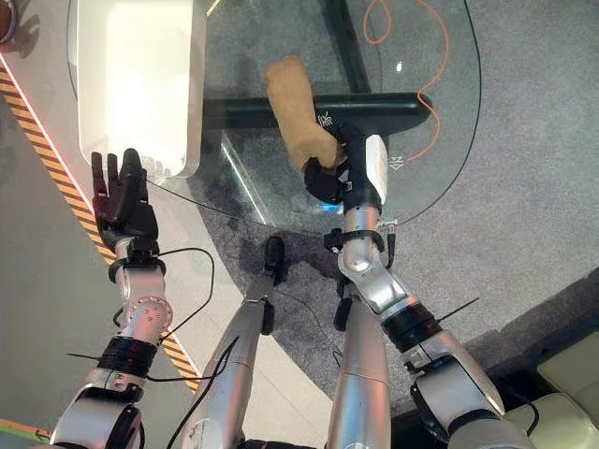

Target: Wipe the table with a cloth and put it in the basket.

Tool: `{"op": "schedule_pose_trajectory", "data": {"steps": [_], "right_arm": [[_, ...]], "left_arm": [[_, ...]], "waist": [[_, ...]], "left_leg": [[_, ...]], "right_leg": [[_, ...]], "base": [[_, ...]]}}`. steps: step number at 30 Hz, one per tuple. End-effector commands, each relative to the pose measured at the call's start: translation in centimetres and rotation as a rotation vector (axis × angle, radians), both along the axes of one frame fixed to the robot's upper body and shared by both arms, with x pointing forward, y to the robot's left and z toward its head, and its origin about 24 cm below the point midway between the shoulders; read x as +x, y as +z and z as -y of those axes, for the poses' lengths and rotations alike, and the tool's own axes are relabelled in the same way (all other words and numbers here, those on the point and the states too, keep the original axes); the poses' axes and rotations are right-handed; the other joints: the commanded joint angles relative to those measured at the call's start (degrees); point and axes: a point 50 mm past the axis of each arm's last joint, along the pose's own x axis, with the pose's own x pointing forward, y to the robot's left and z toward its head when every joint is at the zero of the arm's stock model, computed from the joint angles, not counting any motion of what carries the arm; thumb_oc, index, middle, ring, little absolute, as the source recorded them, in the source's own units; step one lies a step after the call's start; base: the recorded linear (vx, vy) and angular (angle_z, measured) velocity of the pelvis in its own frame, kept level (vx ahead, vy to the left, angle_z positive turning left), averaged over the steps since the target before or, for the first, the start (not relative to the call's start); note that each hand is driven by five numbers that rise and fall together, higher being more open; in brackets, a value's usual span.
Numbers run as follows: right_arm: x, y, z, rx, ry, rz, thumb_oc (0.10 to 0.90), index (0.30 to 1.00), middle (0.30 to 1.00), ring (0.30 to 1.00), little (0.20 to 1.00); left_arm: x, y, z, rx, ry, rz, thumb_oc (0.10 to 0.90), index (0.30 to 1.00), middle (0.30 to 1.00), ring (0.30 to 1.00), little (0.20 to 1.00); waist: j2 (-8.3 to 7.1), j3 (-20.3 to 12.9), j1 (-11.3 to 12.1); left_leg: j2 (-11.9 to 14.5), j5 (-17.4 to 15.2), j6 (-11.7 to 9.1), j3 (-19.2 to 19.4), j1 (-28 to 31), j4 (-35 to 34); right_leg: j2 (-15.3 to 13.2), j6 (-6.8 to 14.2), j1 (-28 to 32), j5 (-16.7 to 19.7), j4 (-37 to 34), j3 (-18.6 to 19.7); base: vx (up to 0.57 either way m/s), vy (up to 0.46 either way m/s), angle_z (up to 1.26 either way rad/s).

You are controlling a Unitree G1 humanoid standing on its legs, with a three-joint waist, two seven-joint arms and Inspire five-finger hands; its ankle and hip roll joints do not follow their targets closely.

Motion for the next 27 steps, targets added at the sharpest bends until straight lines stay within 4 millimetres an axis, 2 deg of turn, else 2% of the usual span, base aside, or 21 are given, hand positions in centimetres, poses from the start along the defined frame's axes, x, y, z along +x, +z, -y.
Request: {"op": "schedule_pose_trajectory", "data": {"steps": [1,2,3,6,17,27], "right_arm": [[-4.1,8.1,-3.6,0.113,0.259,0.473,0.1,0.3,0.3,0.3,0.2],[-4.6,8.4,-3.6,0.116,0.28,0.494,0.1,0.3,0.3,0.3,0.2],[-4.6,8.4,-3.6,0.116,0.279,0.493,0.1,0.3,0.3,0.3,0.2],[-5.7,8.7,-3.6,0.122,0.327,0.534,0.1,0.3,0.3,0.3,0.2],[-7.3,9.7,-4.4,0.087,0.474,0.581,0.1,0.3,0.3,0.3,0.2],[-8.2,10.7,-5.8,0.044,0.608,0.604,0.1,0.3,0.3,0.3,0.2]], "left_arm": [[-2.2,4.0,-2.7,0.162,0.112,0.239,0.8,0.9,0.9,0.9,0.9],[-2.6,5.2,-2.2,0.194,0.099,0.28,0.8,0.9,0.9,0.9,0.9],[-2.7,5.2,-2.1,0.195,0.099,0.278,0.8,0.9,0.9,0.9,0.9],[-3.5,7.0,-1.0,0.273,0.07,0.364,0.8,0.9,0.9,0.9,0.9],[-3.6,9.5,1.1,0.409,-0.154,0.527,0.8,0.9,0.9,0.9,0.9],[-2.9,11.1,3.1,0.354,-0.326,0.587,0.8,0.9,0.9,0.9,0.9]], "waist": [[-0.75,-1.5,-0.3],[-0.91,-1.5,-0.4],[-0.91,-1.5,-0.3],[-1.36,-1.5,-0.4],[-1.81,-1.5,-1.3],[-2.25,-1.5,-2.2]], "left_leg": [[-3.2,-5.8,3.3,3.2,1.1,4.1],[-3.3,-5.8,3.4,3.1,1.4,4.1],[-3.3,-5.8,3.4,3.1,1.4,4.1],[-3.4,-5.8,3.5,3.0,2.0,3.8],[-3.1,-5.8,3.4,3.6,3.0,3.8],[-3.1,-5.9,3.2,4.0,3.5,3.7]], "right_leg": [[2.9,0.7,2.5,-0.6,-3.5,-2.3],[3.0,0.7,2.9,-0.6,-3.6,-2.3],[3.0,0.7,2.9,-0.6,-3.6,-2.3],[3.1,0.9,3.9,-0.3,-4.3,-2.5],[3.5,1.2,5.2,0.0,-4.8,-2.3],[3.8,1.4,5.8,0.1,-5.5,-1.9]], "base": [[0.0,0.0,0.0],[0.0,0.0,0.0],[0.0,-0.044,0.01],[-0.01,-0.05,0.02],[0.0,-0.003,0.0],[0.0,-0.001,-0.01]]}}
